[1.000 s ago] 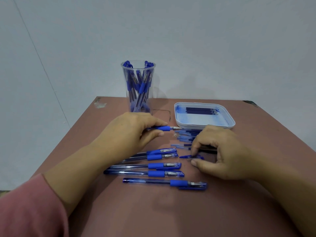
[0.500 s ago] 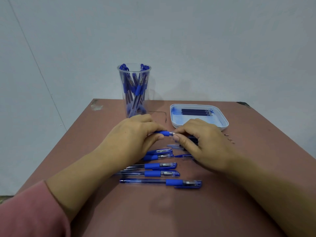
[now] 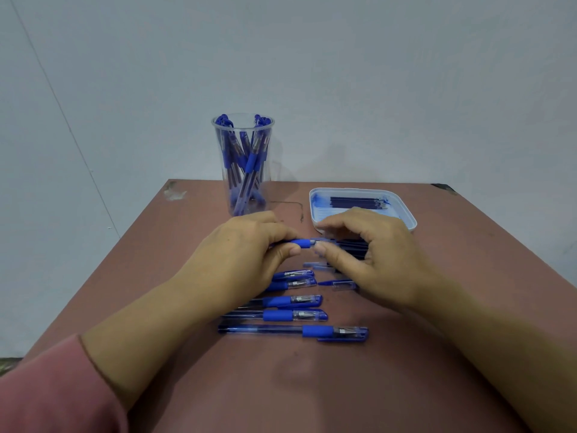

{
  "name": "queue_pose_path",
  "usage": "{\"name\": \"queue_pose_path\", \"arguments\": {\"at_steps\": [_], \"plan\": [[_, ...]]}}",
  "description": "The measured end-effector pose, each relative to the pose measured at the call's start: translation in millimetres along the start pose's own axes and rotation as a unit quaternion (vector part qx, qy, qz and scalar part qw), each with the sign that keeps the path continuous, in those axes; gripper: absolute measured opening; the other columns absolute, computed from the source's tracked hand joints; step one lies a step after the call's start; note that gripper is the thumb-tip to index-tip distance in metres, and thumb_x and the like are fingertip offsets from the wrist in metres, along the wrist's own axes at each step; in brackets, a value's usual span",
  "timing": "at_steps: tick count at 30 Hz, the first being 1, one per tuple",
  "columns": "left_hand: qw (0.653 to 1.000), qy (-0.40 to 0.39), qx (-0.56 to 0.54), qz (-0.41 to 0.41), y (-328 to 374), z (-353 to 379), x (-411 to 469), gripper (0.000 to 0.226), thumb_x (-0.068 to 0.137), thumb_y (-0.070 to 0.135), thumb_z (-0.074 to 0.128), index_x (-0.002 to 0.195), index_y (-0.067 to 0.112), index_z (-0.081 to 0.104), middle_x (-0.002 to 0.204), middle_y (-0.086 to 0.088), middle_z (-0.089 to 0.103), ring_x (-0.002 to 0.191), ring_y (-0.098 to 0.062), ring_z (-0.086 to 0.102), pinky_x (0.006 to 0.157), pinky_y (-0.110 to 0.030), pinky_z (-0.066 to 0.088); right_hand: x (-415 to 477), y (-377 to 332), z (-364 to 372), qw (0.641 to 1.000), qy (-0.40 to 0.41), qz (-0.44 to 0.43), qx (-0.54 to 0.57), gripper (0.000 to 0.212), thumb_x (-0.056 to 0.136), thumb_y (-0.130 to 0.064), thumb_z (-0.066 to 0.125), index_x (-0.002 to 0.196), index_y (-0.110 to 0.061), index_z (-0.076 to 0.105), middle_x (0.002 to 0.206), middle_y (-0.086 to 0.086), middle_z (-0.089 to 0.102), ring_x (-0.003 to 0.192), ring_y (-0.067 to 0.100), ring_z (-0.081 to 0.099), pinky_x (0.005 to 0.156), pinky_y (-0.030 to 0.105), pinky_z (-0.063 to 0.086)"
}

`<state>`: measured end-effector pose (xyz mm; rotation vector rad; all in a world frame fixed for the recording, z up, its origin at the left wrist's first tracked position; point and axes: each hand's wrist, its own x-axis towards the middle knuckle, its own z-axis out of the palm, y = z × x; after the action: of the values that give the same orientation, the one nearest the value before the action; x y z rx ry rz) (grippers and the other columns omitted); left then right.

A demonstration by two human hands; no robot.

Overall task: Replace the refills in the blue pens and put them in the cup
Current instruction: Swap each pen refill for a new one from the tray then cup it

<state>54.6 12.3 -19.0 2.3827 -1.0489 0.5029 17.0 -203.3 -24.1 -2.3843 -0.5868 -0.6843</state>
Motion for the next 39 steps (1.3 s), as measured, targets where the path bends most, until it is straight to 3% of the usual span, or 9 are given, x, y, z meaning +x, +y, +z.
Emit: {"name": "queue_pose_path", "arguments": {"at_steps": [3, 8, 12, 16, 22, 25, 31, 36, 39], "plan": [[1.000, 0.002, 0.008, 0.005, 0.3, -0.9, 0.5, 0.031, 0.093, 0.042, 0.049, 0.109, 0.028, 0.072, 0.082, 0.018, 0.051, 0.068, -0.003, 0.046, 0.064, -0.023, 0.042, 0.8, -0.9, 1.5, 1.000, -0.017, 0.009, -0.012, 0.030, 0.090, -0.045, 0.053, 0.106, -0.025, 0.069, 0.093, -0.015, 0.066, 0.090, 0.003, 0.059, 0.079, 0.015, 0.045], [1.000, -0.010, 0.006, 0.003, -0.5, 0.1, 0.4, 0.036, 0.092, 0.046, 0.045, 0.110, 0.028, 0.071, 0.084, 0.018, 0.050, 0.069, -0.002, 0.045, 0.066, -0.023, 0.042, 0.9, -0.3, 2.6, 1.000, -0.025, -0.001, -0.017, 0.013, 0.085, -0.024, 0.070, 0.098, -0.026, 0.066, 0.088, -0.016, 0.063, 0.085, 0.004, 0.059, 0.075, 0.017, 0.046], [1.000, 0.003, 0.007, 0.010, -1.1, -0.4, 0.5, 0.033, 0.094, 0.045, 0.047, 0.109, 0.028, 0.071, 0.084, 0.017, 0.052, 0.071, -0.003, 0.046, 0.064, -0.026, 0.045, 0.2, -1.1, 0.7, 1.000, -0.018, 0.016, 0.008, 0.023, 0.087, -0.042, 0.061, 0.105, -0.029, 0.063, 0.094, -0.019, 0.063, 0.093, 0.002, 0.059, 0.080, 0.014, 0.045], [1.000, -0.002, 0.014, 0.006, -0.6, 0.3, 0.3, 0.033, 0.093, 0.044, 0.047, 0.109, 0.028, 0.071, 0.084, 0.019, 0.050, 0.070, -0.003, 0.045, 0.064, -0.024, 0.043, 0.8, 1.7, 3.3, 1.000, -0.027, 0.001, -0.014, 0.018, 0.089, -0.035, 0.058, 0.095, -0.022, 0.070, 0.086, -0.012, 0.065, 0.082, 0.007, 0.059, 0.073, 0.024, 0.046], [1.000, -0.010, 0.009, 0.003, 0.4, -0.2, 0.4, 0.038, 0.092, 0.047, 0.043, 0.111, 0.029, 0.071, 0.085, 0.017, 0.053, 0.072, -0.004, 0.048, 0.065, -0.024, 0.044, 0.0, 0.1, 1.7, 1.000, -0.007, -0.005, 0.017, 0.023, 0.086, -0.042, 0.062, 0.100, -0.025, 0.069, 0.088, -0.015, 0.066, 0.085, 0.004, 0.061, 0.074, 0.020, 0.048], [1.000, -0.012, 0.009, 0.005, 1.0, 0.1, 0.6, 0.034, 0.093, 0.044, 0.047, 0.110, 0.028, 0.071, 0.085, 0.017, 0.053, 0.072, -0.003, 0.047, 0.065, -0.022, 0.043, 0.5, 1.5, 3.1, 1.000, -0.013, -0.012, -0.003, 0.017, 0.087, -0.033, 0.063, 0.098, -0.023, 0.071, 0.087, -0.013, 0.067, 0.083, 0.006, 0.061, 0.073, 0.025, 0.048], [1.000, -0.008, 0.011, 0.007, 0.3, 0.1, 0.1, 0.032, 0.094, 0.043, 0.049, 0.111, 0.028, 0.071, 0.085, 0.017, 0.053, 0.072, -0.003, 0.047, 0.065, -0.025, 0.045, 0.3, 0.5, 1.3, 1.000, -0.013, 0.007, 0.016, 0.026, 0.083, -0.044, 0.065, 0.104, -0.029, 0.065, 0.091, -0.016, 0.064, 0.089, 0.005, 0.060, 0.077, 0.019, 0.047], [1.000, -0.017, 0.009, 0.002, 1.1, -0.2, -0.1, 0.031, 0.093, 0.042, 0.049, 0.111, 0.029, 0.070, 0.087, 0.017, 0.053, 0.073, -0.003, 0.048, 0.067, -0.025, 0.045, 0.7, 2.0, 2.7, 1.000, -0.029, 0.004, 0.000, 0.014, 0.086, -0.030, 0.067, 0.098, -0.024, 0.070, 0.088, -0.014, 0.066, 0.085, 0.006, 0.061, 0.074, 0.023, 0.048], [1.000, -0.010, 0.011, 0.001, 0.3, -0.1, -0.1, 0.029, 0.094, 0.040, 0.052, 0.111, 0.027, 0.071, 0.086, 0.017, 0.053, 0.072, -0.004, 0.047, 0.066, -0.026, 0.045, -0.8, 1.1, 1.3, 1.000, -0.015, 0.008, 0.018, 0.021, 0.081, -0.036, 0.070, 0.100, -0.029, 0.068, 0.088, -0.017, 0.066, 0.086, 0.002, 0.061, 0.075, 0.017, 0.048]]}}
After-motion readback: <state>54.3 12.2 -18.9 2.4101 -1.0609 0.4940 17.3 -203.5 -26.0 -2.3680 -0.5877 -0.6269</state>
